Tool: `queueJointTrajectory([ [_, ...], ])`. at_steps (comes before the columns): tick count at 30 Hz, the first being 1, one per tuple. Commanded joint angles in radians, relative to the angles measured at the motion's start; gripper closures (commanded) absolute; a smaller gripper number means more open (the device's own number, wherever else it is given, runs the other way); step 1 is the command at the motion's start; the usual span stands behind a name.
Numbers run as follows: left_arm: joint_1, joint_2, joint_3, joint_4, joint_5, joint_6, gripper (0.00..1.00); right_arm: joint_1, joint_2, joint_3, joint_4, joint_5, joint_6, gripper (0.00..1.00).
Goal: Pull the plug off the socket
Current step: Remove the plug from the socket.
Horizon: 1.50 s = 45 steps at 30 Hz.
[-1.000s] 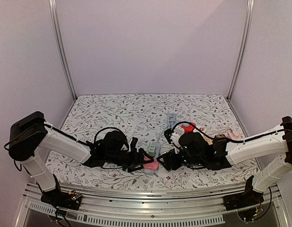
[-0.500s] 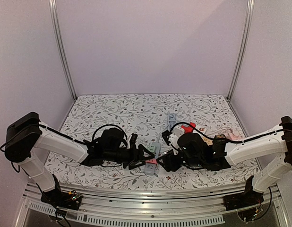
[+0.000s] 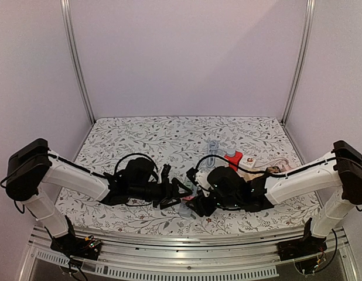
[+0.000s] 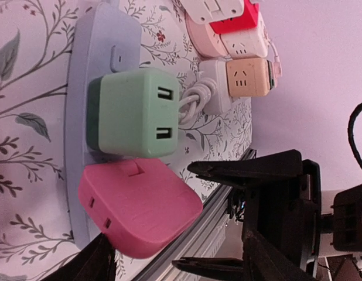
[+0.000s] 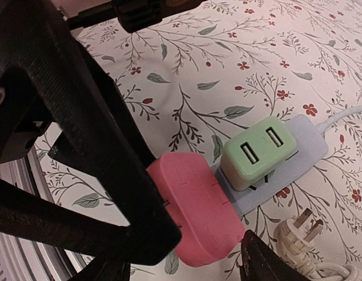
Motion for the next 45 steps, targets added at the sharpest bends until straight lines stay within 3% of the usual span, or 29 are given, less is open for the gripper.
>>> queueJointTrajectory([
  [1, -0.012, 0.005, 0.043, -0.011, -0.019, 0.016, 0.28, 0.031, 0.046, 0.036, 0.01, -0.024, -0.066, 0.36],
  [6, -0.013, -0.007, 0.055, -0.037, -0.038, 0.032, 0.28, 0.03, 0.121, 0.083, 0.015, -0.006, -0.078, 0.4],
  [13, -0.012, -0.01, 0.057, -0.047, -0.043, 0.047, 0.27, 0.03, 0.176, 0.133, 0.009, 0.053, -0.107, 0.68],
  [23, -0.016, -0.231, -0.022, -0.298, -0.215, 0.13, 0.03, 0.018, 0.183, 0.163, 0.008, 0.048, -0.043, 0.92],
  [30, -0.05, -0.465, -0.119, -0.516, -0.395, 0.198, 0.01, 0.005, 0.179, 0.185, 0.0, 0.033, 0.032, 0.96],
  [34, -0.096, -0.534, -0.163, -0.521, -0.453, 0.255, 0.02, 0.006, 0.201, 0.225, -0.015, 0.025, 0.091, 0.99],
  [45, -0.142, -0.392, -0.13, -0.407, -0.435, 0.405, 0.04, 0.008, 0.268, 0.334, -0.089, 0.077, 0.167, 0.99],
])
